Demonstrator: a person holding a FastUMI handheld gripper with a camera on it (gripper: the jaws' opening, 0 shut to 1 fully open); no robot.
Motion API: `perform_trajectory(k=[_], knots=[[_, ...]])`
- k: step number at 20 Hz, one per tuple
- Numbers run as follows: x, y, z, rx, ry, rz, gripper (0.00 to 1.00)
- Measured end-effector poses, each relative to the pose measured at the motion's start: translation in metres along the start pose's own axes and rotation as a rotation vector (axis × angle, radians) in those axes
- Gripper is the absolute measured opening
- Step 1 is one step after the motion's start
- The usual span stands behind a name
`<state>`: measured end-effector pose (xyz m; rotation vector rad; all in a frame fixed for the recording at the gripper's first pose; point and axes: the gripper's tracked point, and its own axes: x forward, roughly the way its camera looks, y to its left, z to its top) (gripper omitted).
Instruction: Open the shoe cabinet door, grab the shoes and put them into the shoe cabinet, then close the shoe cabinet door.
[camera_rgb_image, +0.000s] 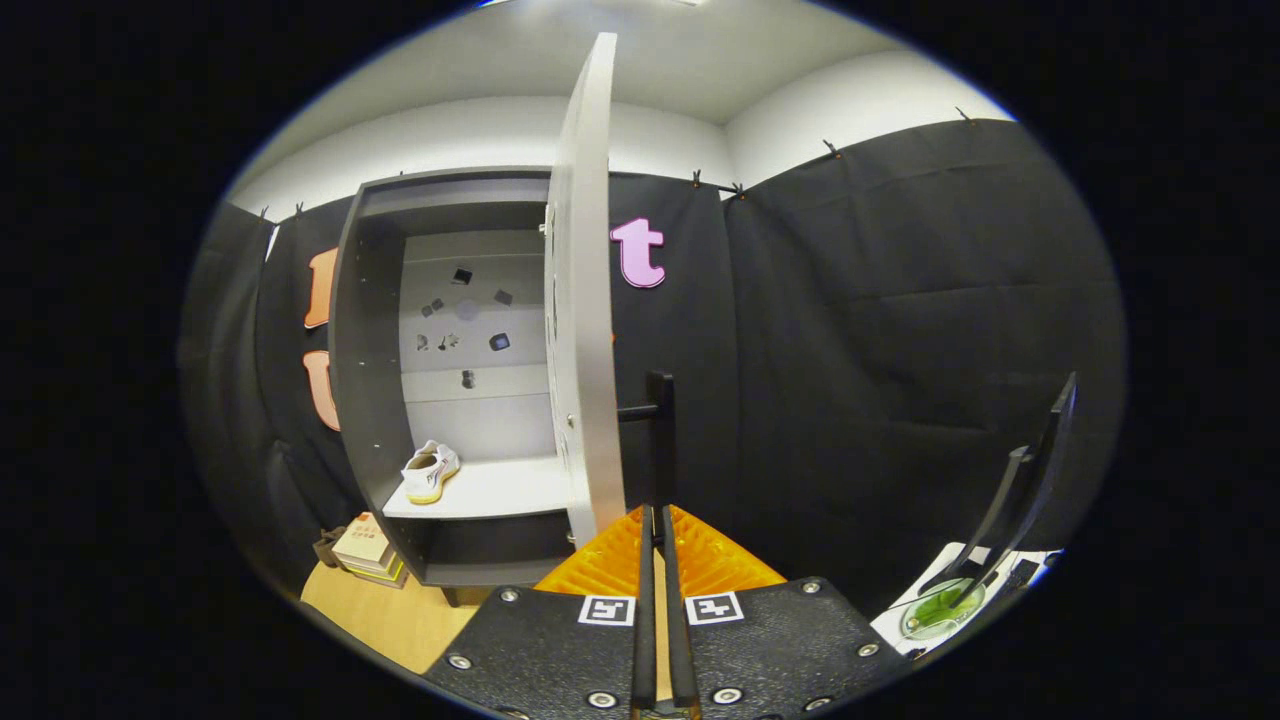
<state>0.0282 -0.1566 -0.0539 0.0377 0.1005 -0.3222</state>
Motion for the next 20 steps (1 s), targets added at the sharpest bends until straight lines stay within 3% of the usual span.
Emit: perform_trajectory(k=[12, 20], knots=[[-0.019, 0.038, 0.001, -0.002, 0.015, 0.07, 0.05], [-0.016, 0.092, -0.036, -0.042, 0.092, 0.172, 0.07]])
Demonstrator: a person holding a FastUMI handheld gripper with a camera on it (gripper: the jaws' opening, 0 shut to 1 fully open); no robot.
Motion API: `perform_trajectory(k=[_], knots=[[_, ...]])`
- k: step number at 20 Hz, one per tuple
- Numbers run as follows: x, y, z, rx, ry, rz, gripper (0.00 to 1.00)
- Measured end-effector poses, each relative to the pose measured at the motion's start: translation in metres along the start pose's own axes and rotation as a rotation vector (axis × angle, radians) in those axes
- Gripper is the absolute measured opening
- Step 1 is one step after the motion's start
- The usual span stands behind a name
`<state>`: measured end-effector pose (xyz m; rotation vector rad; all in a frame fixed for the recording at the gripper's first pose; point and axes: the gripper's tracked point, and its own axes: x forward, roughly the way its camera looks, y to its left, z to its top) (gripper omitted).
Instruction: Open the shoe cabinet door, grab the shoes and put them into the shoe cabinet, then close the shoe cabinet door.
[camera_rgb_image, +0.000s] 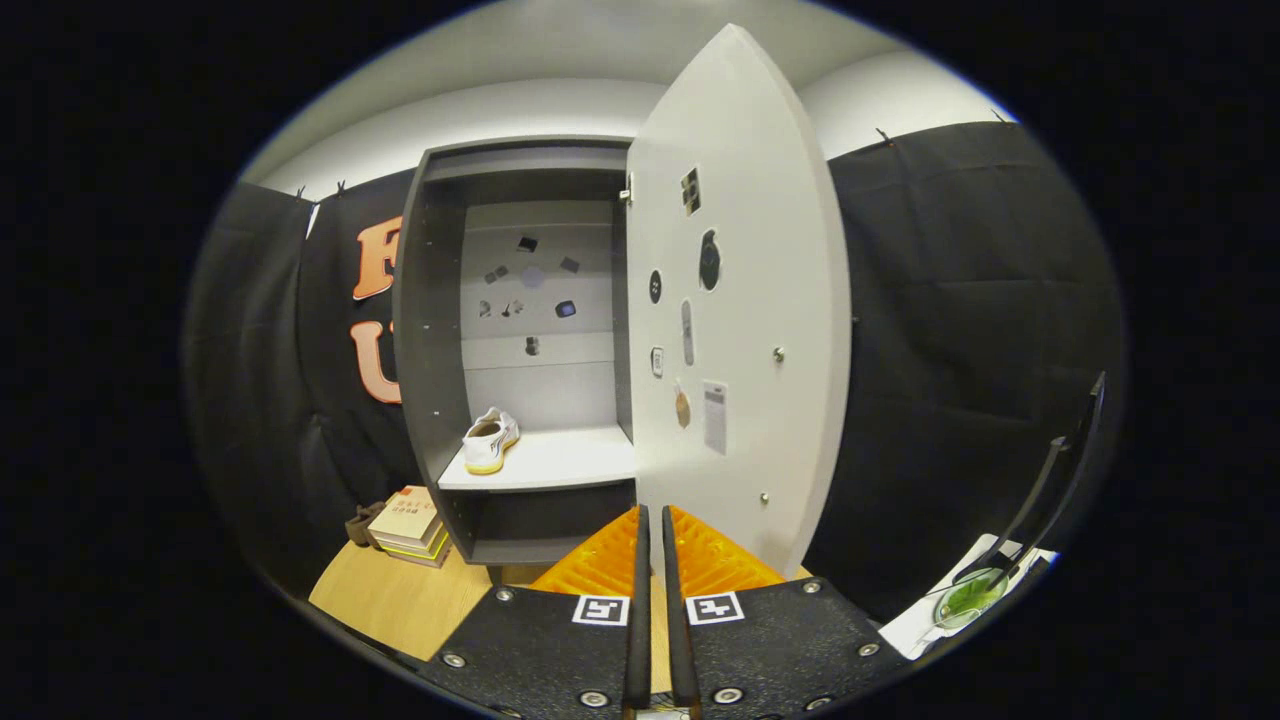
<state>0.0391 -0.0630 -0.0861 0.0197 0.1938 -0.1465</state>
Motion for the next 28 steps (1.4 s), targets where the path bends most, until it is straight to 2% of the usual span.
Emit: perform_trajectory(k=[6, 14, 21, 28], knots=[[0.02, 0.054, -0.058, 0.011, 0.123, 0.11, 0.08], [0.043, 0.113, -0.177, 0.007, 0.36, 0.226, 0.09], [0.06, 0.137, -0.276, -0.014, 0.551, 0.275, 0.09], [0.083, 0.153, -0.35, -0.015, 0.701, 0.31, 0.09]])
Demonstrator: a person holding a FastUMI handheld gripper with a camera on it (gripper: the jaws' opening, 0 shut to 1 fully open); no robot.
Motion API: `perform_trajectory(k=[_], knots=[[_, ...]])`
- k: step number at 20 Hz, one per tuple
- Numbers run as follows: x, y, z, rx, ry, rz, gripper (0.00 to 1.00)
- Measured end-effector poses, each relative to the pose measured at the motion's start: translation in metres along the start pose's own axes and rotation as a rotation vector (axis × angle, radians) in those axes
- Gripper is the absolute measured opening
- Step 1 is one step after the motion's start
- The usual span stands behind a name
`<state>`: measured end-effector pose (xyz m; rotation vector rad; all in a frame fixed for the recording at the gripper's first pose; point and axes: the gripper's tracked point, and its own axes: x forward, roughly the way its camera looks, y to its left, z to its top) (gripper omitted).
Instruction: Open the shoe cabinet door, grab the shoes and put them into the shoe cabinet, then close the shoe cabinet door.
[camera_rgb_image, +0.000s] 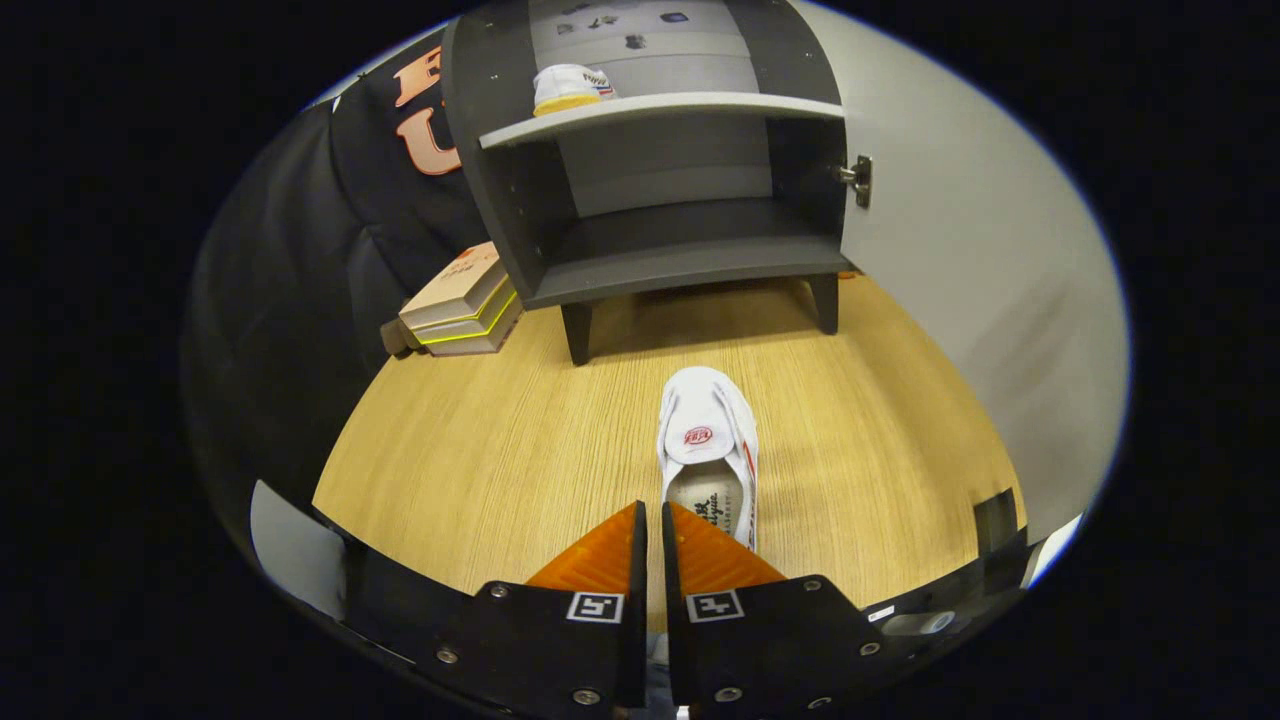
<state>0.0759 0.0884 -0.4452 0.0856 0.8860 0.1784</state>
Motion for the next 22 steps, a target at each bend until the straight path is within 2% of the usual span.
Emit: perform_trajectory(k=[8, 16, 20, 22], knots=[[0.052, -0.01, -0.021, 0.019, 0.086, 0.004, 0.1], [0.1, -0.009, -0.003, 0.045, 0.048, 0.01, 0.12], [0.105, -0.011, -0.001, 0.017, -0.003, 0.005, 0.01], [0.104, -0.01, 0.002, -0.005, -0.031, -0.006, 0.0]])
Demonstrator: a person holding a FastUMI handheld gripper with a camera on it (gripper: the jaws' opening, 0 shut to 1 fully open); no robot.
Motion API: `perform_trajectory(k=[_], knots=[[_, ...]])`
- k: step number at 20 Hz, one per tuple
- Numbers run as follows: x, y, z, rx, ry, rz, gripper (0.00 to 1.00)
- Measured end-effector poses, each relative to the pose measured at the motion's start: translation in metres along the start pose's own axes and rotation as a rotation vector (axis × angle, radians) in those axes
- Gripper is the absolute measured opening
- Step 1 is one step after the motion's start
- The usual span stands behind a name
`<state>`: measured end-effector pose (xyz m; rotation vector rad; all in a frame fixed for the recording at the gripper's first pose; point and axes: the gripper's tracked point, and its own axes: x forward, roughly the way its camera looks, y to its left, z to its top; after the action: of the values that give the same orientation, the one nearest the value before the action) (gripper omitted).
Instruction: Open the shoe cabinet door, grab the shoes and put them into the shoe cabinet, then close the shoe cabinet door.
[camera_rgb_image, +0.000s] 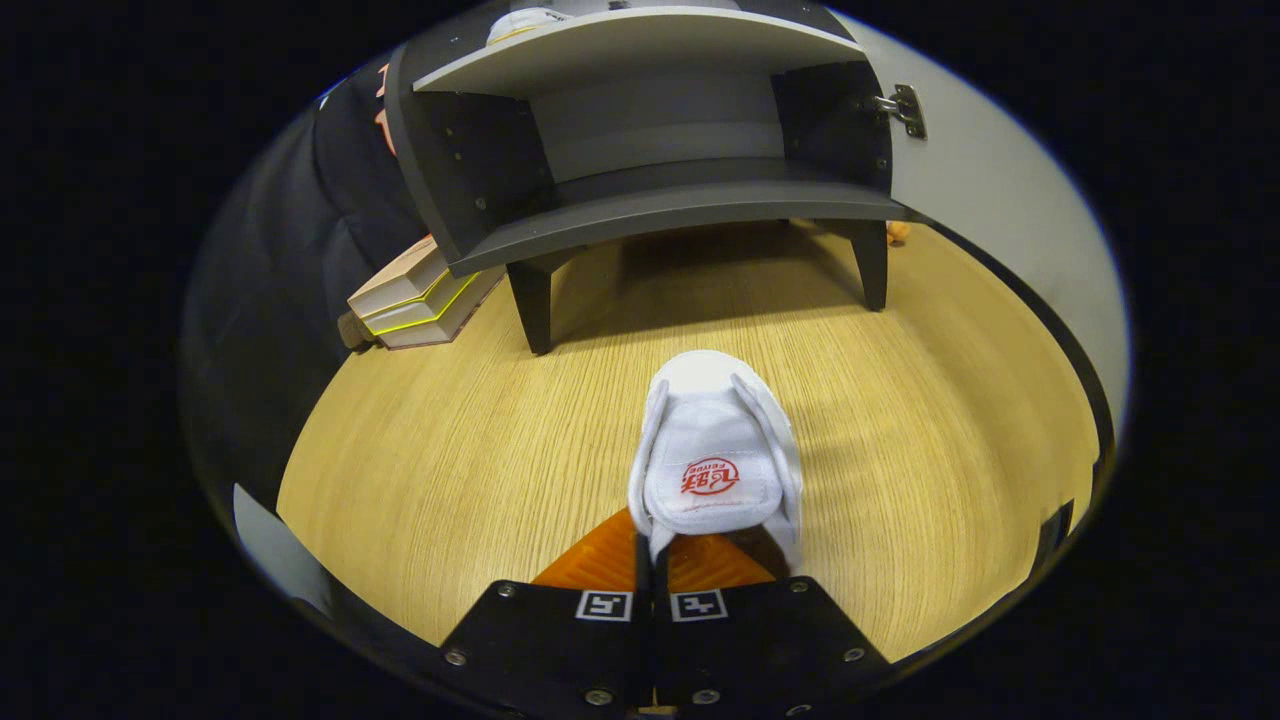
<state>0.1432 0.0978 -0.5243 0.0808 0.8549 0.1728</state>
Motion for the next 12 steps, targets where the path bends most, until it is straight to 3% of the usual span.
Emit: perform_trajectory(k=[12], knots=[[-0.069, -0.001, 0.063, -0.059, -0.127, -0.001, 0.0]])
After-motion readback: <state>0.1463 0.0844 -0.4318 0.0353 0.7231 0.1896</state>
